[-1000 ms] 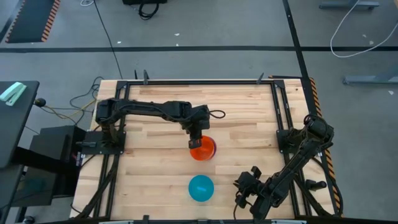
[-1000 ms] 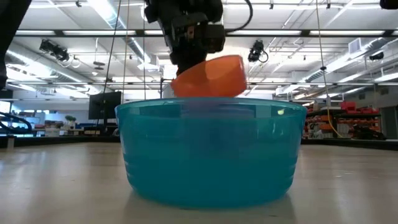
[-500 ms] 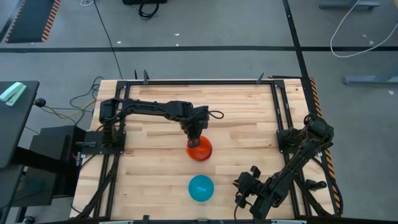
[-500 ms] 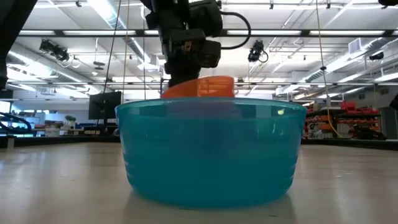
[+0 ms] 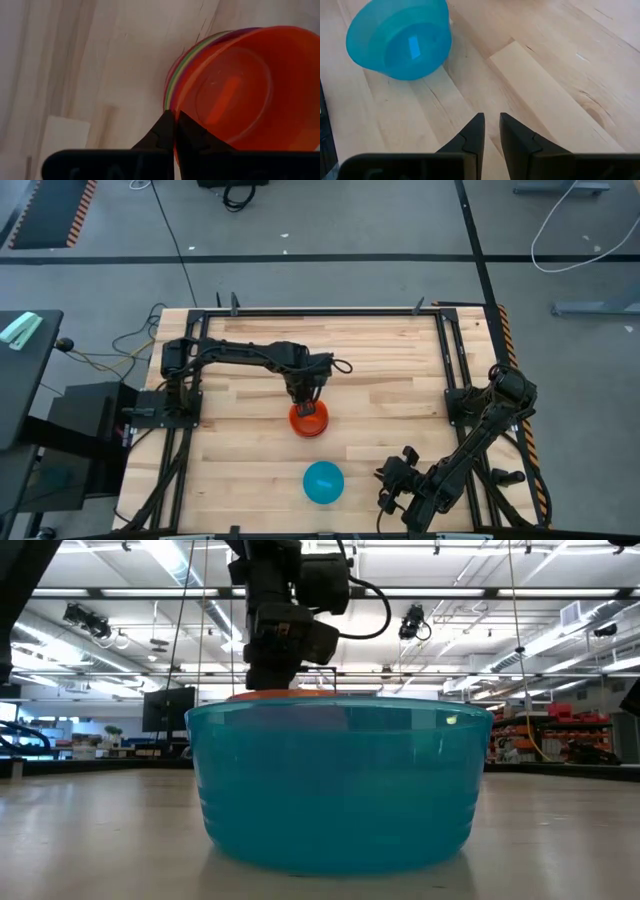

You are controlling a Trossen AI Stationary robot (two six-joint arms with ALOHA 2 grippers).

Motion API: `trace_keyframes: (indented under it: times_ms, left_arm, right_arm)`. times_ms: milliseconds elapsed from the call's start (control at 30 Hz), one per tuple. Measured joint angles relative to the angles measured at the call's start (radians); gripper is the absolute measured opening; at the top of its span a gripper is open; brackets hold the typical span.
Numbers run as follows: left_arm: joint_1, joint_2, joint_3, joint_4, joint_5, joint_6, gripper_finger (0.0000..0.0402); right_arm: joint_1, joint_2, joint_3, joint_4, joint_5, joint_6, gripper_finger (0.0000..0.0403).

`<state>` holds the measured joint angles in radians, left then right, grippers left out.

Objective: Nest bowls inside each other
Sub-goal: Stack the orange bowl on top of the violet bowl, then stack the blue bowl on top of the orange bowl

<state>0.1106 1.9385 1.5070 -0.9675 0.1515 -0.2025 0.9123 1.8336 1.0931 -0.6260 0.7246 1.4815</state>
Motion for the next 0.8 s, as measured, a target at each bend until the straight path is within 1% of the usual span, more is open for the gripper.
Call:
trace_keyframes:
  times_ms: [367,633,733,800]
  left_arm:
    - [0.004,0.000,0.000,-0.008,0.001,-0.013,0.0009]
    - [0.004,0.000,-0.001,-0.004,-0.004,-0.048,0.0086]
    - [0.004,-0.001,-0.001,-0.006,0.003,-0.050,0.0104]
    - [0.004,-0.001,-0.001,-0.007,0.026,-0.053,0.0112]
  right_arm:
    - [0.000,0.000,0.000,0.000,0.000,0.000,0.0066]
    - [0.000,0.000,0.000,0.000,0.001,0.000,0.0066]
    - [0.000,0.000,0.000,0.000,0.014,0.000,0.0066]
    - [0.000,0.000,0.000,0.000,0.019,-0.002,0.0066]
